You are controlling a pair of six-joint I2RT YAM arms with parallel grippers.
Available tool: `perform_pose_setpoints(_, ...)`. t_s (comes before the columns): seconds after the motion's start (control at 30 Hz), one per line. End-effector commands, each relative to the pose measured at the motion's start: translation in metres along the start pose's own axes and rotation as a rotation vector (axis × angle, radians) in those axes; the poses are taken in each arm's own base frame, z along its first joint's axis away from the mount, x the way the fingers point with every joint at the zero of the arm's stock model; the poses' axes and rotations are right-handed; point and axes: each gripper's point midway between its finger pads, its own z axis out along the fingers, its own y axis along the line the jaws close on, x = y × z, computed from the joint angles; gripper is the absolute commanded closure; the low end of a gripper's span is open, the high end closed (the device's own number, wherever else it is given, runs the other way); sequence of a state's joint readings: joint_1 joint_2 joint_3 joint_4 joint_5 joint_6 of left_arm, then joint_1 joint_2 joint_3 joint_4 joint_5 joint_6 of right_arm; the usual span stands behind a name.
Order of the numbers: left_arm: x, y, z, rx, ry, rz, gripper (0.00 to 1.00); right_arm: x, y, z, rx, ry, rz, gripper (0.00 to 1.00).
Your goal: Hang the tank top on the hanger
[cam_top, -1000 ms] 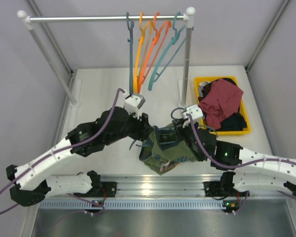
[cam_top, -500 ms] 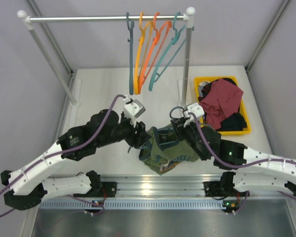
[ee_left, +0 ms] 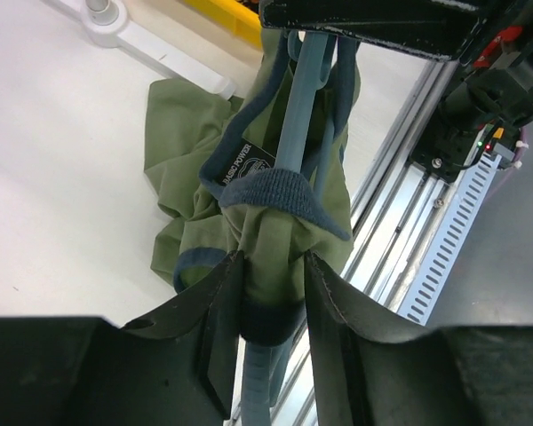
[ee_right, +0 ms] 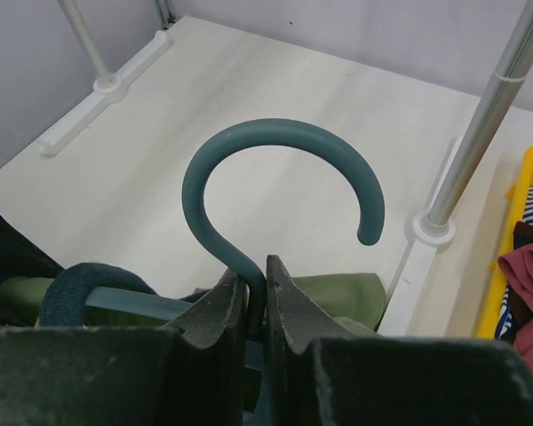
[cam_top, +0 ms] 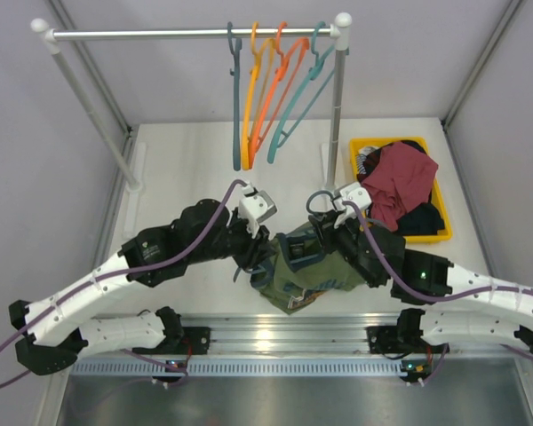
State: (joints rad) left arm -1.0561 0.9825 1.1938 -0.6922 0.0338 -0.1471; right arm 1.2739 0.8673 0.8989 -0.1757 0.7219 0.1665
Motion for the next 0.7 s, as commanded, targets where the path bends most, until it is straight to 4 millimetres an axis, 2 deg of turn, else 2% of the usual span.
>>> perform_pose_setpoints(0.0,-0.012,-0.011,0.004,0.066,-0.060,0.035,0.62,-0.052,0.009,-0.010,-0.055,-0.109,0.083,1.00)
perform_pose_setpoints(0.2,-0.005,-0.012,0.011,0.079,-0.058,0.043,0.63,-0.064,0.015,-0.012,-0.091,-0.127,0.087,1.00)
perform_pose_setpoints(0.67,-0.010,-0.025,0.011,0.157,-0.143,0.016,0.80,-0.084,0.034,-0.005,-0.144,-0.130,0.045,1.00)
